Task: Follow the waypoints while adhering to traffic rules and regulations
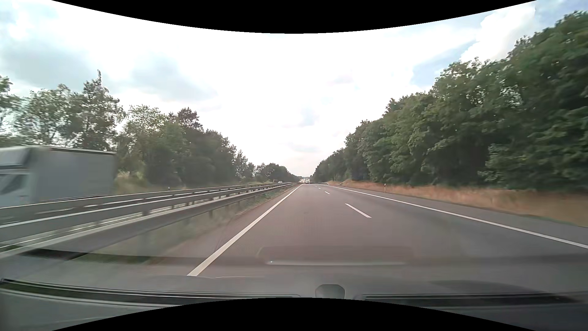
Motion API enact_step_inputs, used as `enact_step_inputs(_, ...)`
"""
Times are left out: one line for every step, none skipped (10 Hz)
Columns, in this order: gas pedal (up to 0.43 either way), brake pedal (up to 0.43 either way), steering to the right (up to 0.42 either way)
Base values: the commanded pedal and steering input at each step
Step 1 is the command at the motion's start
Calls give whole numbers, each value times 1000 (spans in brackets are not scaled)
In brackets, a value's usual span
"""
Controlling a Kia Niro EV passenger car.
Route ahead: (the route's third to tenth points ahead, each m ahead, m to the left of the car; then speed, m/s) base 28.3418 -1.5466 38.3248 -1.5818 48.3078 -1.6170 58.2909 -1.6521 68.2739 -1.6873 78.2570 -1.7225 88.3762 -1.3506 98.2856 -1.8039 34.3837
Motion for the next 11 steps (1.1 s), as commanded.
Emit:
enact_step_inputs(398,0,2)
enact_step_inputs(398,0,3)
enact_step_inputs(398,0,4)
enact_step_inputs(398,0,5)
enact_step_inputs(398,0,5)
enact_step_inputs(398,0,5)
enact_step_inputs(398,0,4)
enact_step_inputs(398,0,4)
enact_step_inputs(398,0,3)
enact_step_inputs(398,0,3)
enact_step_inputs(398,0,2)
